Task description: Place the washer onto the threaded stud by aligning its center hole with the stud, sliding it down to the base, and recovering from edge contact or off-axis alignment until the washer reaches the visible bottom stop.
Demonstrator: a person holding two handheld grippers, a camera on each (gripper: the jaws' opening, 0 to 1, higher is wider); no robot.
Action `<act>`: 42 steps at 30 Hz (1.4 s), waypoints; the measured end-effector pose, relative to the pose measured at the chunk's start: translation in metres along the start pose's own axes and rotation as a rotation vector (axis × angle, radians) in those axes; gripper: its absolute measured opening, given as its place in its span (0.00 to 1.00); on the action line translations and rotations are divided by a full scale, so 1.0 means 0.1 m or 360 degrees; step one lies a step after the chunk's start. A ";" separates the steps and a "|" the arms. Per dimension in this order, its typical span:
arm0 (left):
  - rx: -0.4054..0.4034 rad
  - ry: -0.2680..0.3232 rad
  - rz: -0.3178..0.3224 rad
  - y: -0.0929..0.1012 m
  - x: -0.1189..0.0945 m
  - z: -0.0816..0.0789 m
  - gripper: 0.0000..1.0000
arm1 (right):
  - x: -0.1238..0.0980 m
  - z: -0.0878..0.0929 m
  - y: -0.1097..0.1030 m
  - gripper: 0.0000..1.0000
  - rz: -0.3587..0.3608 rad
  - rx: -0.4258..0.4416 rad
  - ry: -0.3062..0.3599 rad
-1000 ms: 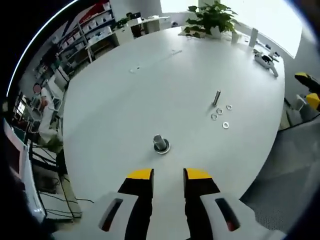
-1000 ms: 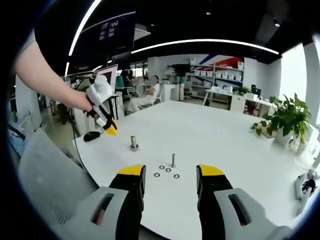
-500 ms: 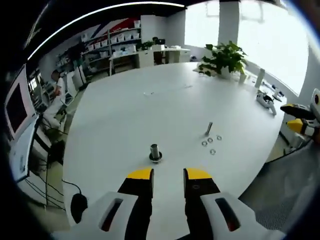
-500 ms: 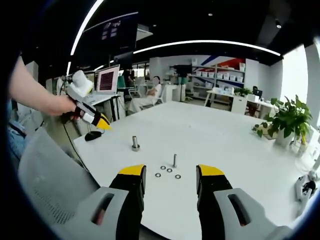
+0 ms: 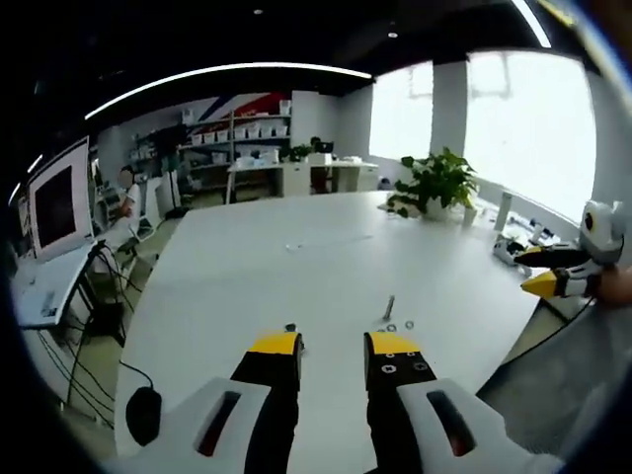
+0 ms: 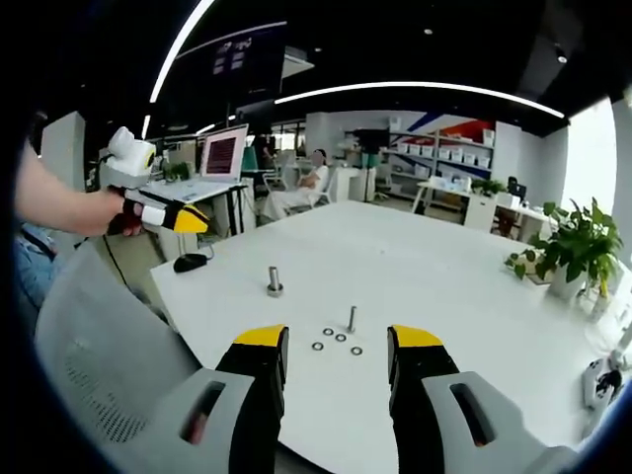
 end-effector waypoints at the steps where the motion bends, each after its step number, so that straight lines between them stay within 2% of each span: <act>1: 0.0002 0.0011 -0.0002 0.02 -0.03 -0.01 0.23 | 0.00 0.00 0.00 0.42 0.0001 0.0001 -0.0001; 7: 0.0052 0.0044 0.0006 0.12 -0.13 0.00 0.23 | -0.01 0.00 0.01 0.42 0.0003 0.0007 0.0013; 13: 0.0093 0.0071 -0.0013 0.14 -0.22 0.02 0.23 | 0.00 0.00 -0.02 0.42 -0.0028 -0.0012 0.0005; 16: 0.0086 0.0149 -0.0026 0.14 -0.27 -0.05 0.23 | -0.01 0.00 -0.03 0.42 -0.0037 -0.0019 -0.0001; 22: 0.0068 0.0237 -0.0088 0.08 -0.29 -0.08 0.22 | 0.00 0.00 -0.05 0.42 -0.0060 -0.0037 0.0000; 25: 0.0132 0.0219 -0.0114 0.07 -0.29 -0.06 0.22 | 0.00 0.01 -0.05 0.42 -0.0060 -0.0026 0.0001; 27: 0.0142 0.0217 -0.0092 0.11 -0.27 -0.06 0.22 | 0.01 0.02 -0.05 0.42 -0.0062 -0.0023 -0.0013; 29: 0.0206 0.0185 -0.0061 0.14 -0.25 -0.04 0.23 | 0.02 0.03 -0.06 0.42 -0.0070 -0.0011 -0.0024; 32: 0.0227 0.0210 -0.0054 0.15 -0.28 -0.05 0.23 | 0.02 0.04 -0.08 0.42 -0.0090 -0.0017 -0.0036; 37: 0.0199 0.0216 -0.0093 0.06 -0.30 -0.03 0.24 | 0.01 0.05 -0.11 0.42 -0.0109 -0.0018 -0.0046; 42: 0.0184 0.0214 -0.0102 0.06 -0.30 -0.02 0.24 | 0.01 0.06 -0.11 0.42 -0.0117 -0.0020 -0.0056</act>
Point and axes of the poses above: the point that each gripper's makers call its tool centre point, and the gripper's own axes: x roughly forward along the fingers, y roughly to its right, z roughly out of its underside, the point moved 7 cm from there along -x, roughly backward along the fingers, and after that the axes turned 14 degrees about y, right-handed, at the moved point
